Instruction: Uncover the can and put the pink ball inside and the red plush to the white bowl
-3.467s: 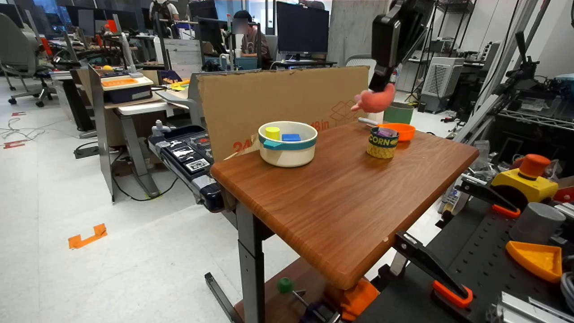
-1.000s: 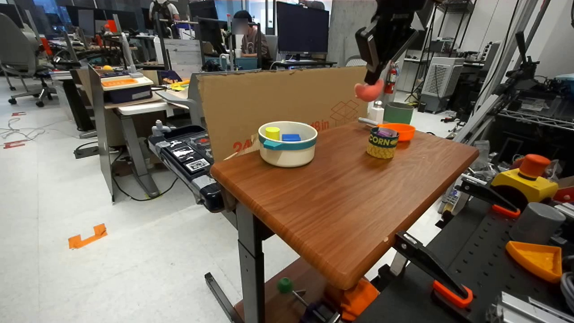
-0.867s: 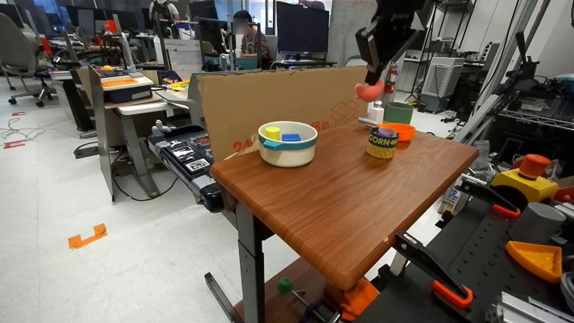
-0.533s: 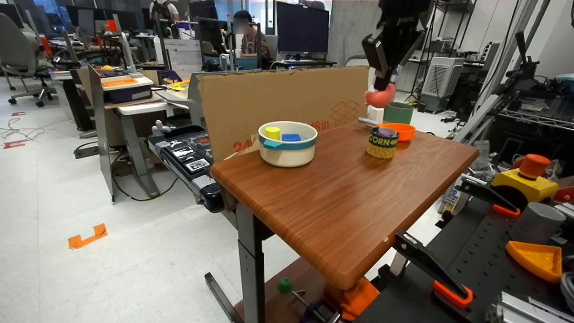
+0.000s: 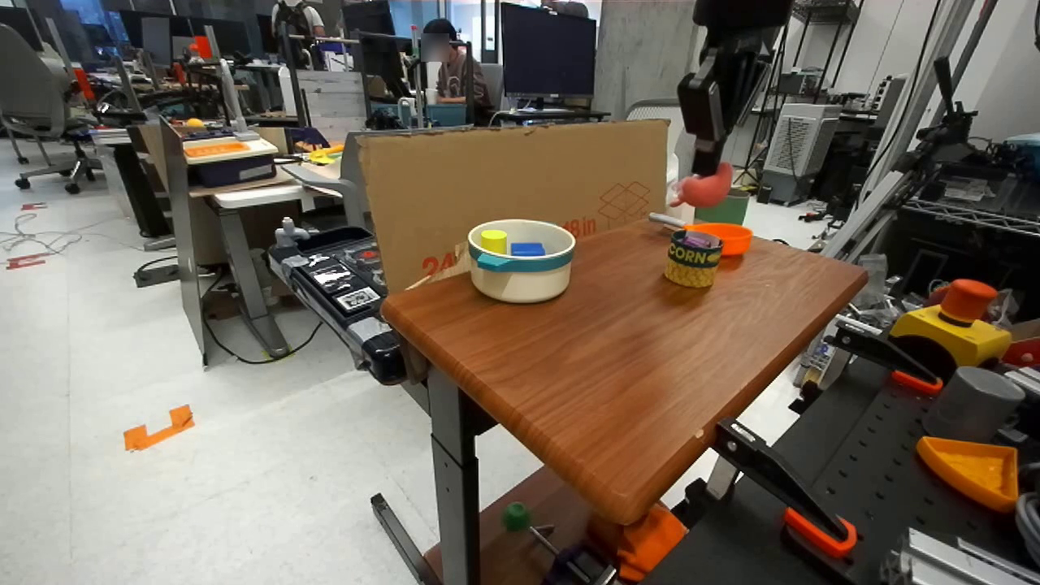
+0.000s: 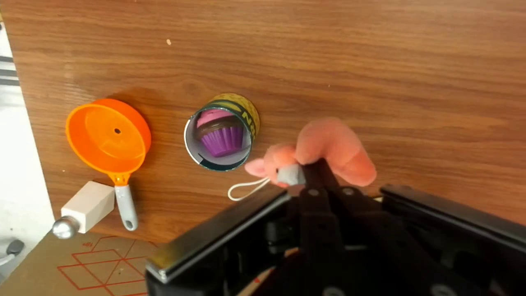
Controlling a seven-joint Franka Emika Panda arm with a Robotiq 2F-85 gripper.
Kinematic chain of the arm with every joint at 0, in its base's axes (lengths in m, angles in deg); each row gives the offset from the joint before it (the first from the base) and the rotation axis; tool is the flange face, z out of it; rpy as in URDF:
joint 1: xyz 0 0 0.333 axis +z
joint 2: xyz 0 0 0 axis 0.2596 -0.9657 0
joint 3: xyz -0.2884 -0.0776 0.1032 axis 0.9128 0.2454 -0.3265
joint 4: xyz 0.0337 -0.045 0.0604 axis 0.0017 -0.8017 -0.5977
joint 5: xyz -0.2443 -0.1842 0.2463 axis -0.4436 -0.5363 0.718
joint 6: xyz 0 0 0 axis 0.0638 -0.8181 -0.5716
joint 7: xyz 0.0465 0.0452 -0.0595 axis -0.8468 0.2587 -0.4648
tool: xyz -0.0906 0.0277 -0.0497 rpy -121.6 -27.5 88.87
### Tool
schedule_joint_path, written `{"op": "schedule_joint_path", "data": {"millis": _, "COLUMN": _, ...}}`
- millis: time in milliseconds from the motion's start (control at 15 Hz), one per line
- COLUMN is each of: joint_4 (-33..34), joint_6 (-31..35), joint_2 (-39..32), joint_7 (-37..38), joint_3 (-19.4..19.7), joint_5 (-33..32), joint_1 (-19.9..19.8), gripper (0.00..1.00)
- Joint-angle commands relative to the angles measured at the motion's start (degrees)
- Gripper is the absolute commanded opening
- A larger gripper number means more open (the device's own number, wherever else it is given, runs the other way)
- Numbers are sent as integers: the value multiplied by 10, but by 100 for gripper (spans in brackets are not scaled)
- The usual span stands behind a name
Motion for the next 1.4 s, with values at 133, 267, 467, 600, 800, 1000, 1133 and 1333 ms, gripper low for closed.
{"op": "schedule_joint_path", "data": {"millis": 133, "joint_4": 10, "joint_6": -10, "joint_2": -1, "joint_7": -55, "joint_3": 1, "joint_5": 15, "joint_1": 3, "gripper": 0}}
{"op": "schedule_joint_path", "data": {"millis": 267, "joint_4": 13, "joint_6": -8, "joint_2": -3, "joint_7": -56, "joint_3": 2, "joint_5": 25, "joint_1": 3, "gripper": 0}}
{"op": "schedule_joint_path", "data": {"millis": 467, "joint_4": 29, "joint_6": -27, "joint_2": -12, "joint_7": -88, "joint_3": 1, "joint_5": 61, "joint_1": 5, "gripper": 0}}
{"op": "schedule_joint_path", "data": {"millis": 600, "joint_4": 38, "joint_6": -38, "joint_2": -20, "joint_7": -117, "joint_3": 2, "joint_5": 81, "joint_1": 5, "gripper": 0}}
{"op": "schedule_joint_path", "data": {"millis": 800, "joint_4": 44, "joint_6": -44, "joint_2": -26, "joint_7": -144, "joint_3": 2, "joint_5": 88, "joint_1": 3, "gripper": 0}}
{"op": "schedule_joint_path", "data": {"millis": 1000, "joint_4": 40, "joint_6": -31, "joint_2": -25, "joint_7": -186, "joint_3": 2, "joint_5": 83, "joint_1": 1, "gripper": 0}}
{"op": "schedule_joint_path", "data": {"millis": 1133, "joint_4": 39, "joint_6": -30, "joint_2": -25, "joint_7": -196, "joint_3": 2, "joint_5": 78, "joint_1": 2, "gripper": 0}}
{"op": "schedule_joint_path", "data": {"millis": 1333, "joint_4": 37, "joint_6": -23, "joint_2": -23, "joint_7": -192, "joint_3": 2, "joint_5": 71, "joint_1": 2, "gripper": 0}}
